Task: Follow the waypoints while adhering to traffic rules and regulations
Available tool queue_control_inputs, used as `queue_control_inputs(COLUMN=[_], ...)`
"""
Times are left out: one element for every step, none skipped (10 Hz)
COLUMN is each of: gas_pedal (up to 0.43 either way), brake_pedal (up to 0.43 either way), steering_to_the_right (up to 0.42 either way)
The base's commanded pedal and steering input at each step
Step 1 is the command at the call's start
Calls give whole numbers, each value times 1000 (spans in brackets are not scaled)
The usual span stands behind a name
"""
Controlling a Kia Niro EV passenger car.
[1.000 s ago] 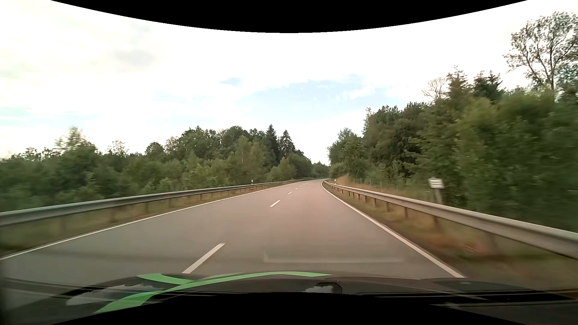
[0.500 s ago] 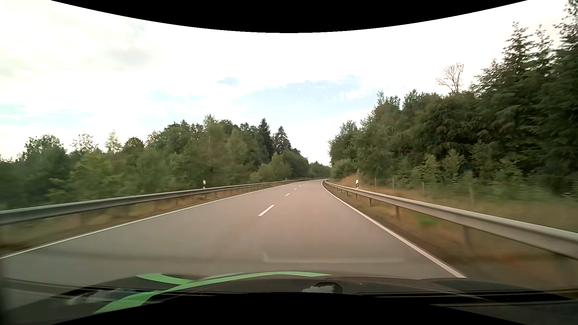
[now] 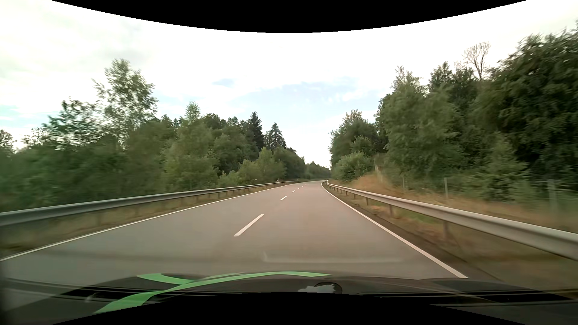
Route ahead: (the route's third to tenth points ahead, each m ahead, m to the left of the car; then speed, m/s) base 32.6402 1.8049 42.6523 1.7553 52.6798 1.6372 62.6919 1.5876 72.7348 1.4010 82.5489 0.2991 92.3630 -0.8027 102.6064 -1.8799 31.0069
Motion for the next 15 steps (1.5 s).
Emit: queue_control_inputs(gas_pedal=[441,441,441,441,429,421,421,421,421,429,429,429,429,429,429], brake_pedal=[0,0,0,0,0,0,0,0,0,0,0,0,0,0,0], steering_to_the_right=[5,4,5,5,5,5,4,5,4,4,4,4,4,4,4])
